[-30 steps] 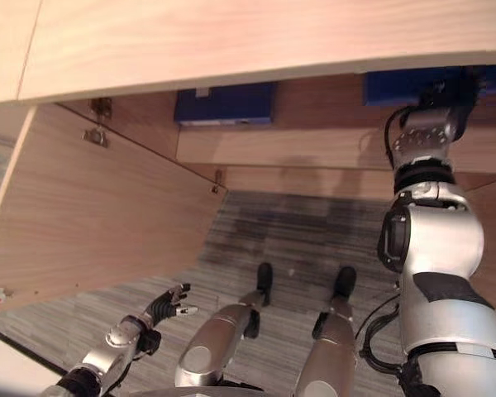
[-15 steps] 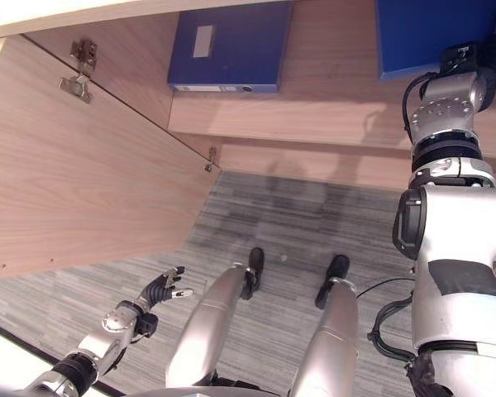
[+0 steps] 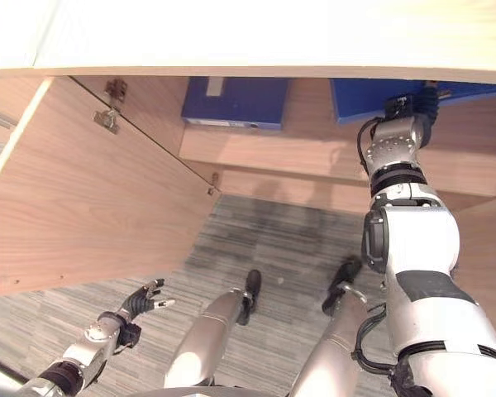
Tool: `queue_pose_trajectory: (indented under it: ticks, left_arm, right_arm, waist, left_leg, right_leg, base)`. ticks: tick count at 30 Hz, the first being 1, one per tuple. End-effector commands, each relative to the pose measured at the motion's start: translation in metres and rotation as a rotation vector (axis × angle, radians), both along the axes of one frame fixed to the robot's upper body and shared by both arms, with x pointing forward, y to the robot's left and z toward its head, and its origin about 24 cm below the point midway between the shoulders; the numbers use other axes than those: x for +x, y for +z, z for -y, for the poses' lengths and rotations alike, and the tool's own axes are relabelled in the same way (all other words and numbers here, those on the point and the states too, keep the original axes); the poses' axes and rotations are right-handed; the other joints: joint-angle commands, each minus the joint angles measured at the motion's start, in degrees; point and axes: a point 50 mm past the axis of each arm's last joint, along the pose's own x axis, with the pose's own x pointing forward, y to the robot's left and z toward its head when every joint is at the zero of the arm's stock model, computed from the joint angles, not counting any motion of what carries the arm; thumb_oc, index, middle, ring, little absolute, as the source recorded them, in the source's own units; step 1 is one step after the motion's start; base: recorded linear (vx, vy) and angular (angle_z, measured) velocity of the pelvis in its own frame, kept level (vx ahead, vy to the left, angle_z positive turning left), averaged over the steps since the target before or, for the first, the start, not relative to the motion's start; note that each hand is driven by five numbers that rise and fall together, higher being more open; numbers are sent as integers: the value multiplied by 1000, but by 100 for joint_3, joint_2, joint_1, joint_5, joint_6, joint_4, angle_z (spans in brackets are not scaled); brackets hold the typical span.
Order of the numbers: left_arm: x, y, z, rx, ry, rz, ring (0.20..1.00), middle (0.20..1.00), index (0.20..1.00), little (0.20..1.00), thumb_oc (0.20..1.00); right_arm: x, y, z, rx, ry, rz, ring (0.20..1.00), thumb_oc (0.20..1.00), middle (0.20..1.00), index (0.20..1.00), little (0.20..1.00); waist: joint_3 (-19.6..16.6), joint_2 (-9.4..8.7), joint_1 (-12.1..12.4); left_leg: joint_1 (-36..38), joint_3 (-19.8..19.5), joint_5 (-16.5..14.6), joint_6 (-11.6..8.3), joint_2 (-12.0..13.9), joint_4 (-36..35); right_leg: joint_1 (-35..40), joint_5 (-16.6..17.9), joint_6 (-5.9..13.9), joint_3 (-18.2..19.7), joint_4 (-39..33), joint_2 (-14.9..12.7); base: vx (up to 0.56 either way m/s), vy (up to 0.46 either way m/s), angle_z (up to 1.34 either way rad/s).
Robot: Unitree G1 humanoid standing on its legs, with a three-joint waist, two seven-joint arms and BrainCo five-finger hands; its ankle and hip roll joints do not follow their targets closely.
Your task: Put the empty folder in the office cabinet
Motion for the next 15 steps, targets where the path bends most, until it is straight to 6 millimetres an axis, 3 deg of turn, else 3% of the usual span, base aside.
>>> queue_pose_trajectory:
  ticks: [1,3,6,7,8,9,10,12,14,15]
  left_arm:
    - [-6,-1,-5,15,-14,-9,1000,1000,1000,1000,1000]
    - [-8,-4,-3,7,-12,-20,1000,1000,1000,1000,1000]
    - [-9,-6,3,13,-56,-32,1000,1000,1000,1000,1000]
    - [-9,-6,3,14,-56,-31,1000,1000,1000,1000,1000]
    - [2,1,6,15,-69,3,1000,1000,1000,1000,1000]
    - [3,1,6,15,-71,5,1000,1000,1000,1000,1000]
    - [9,5,8,14,-68,28,1000,1000,1000,1000,1000]
    - [11,4,10,-1,-48,30,1000,1000,1000,1000,1000]
    - [10,3,11,-6,-45,28,1000,1000,1000,1000,1000]
    - [7,1,12,4,-53,16,1000,1000,1000,1000,1000]
  right_arm:
    - [-14,62,17,-191,-49,183,200,200,200,200,200]
    - [-14,58,19,-189,-50,172,200,200,200,200,200]
    - [-14,50,20,-180,-53,143,200,200,200,200,200]
    - [-14,50,20,-180,-53,144,200,200,200,200,200]
    - [-17,57,24,-180,-69,166,200,200,200,200,200]
    - [-18,58,25,-179,-71,169,200,200,200,200,200]
    - [-19,58,27,-181,-81,154,200,200,200,200,200]
    - [-19,59,28,-188,-84,149,200,200,200,200,200]
    - [-16,55,23,-206,-67,136,200,200,200,200,200]
    - [-14,49,22,-221,-55,111,200,200,200,200,200]
  waist:
    - [262,88,10]
    - [248,101,-11]
    - [295,69,-99]
    - [309,76,-102]
    - [461,111,-95]
    - [504,92,-111]
    - [464,10,-100]
    - [421,-19,-102]
    - [441,82,-8]
    - [439,125,102]
  left_leg:
    - [881,-192,-484,-315,401,-371]
    - [875,-197,-455,-349,448,-346]
    - [814,-234,-82,-536,568,-13]
    - [817,-244,-75,-548,577,-5]
    - [362,-391,630,-691,481,785]
    - [267,-367,757,-695,446,819]
    - [38,-397,583,-742,468,808]
    - [-83,-323,524,-762,619,279]
    - [-232,-310,987,-743,800,-781]
    - [-89,-279,1539,-734,946,-1666]
  right_leg:
    - [547,213,74,278,-255,320]
    - [630,169,27,270,-337,395]
    - [1142,-150,-261,469,-703,724]
    - [1165,-144,-275,457,-725,735]
    - [1316,-380,-429,501,-725,857]
    - [1256,-247,-489,414,-732,801]
    - [1341,-508,-496,442,-674,807]
    - [1357,-620,-463,367,-598,808]
    - [1440,-663,-344,353,-583,919]
    - [1425,-567,-337,340,-577,993]
  base:
    - [129,-110,33]
    - [88,-143,-13]
    - [42,-177,-33]
    - [5,-170,-19]
    - [-94,-114,-22]
    - [-6,-162,-7]
    - [9,-38,19]
    - [130,49,42]
    - [159,202,62]
    - [176,166,37]
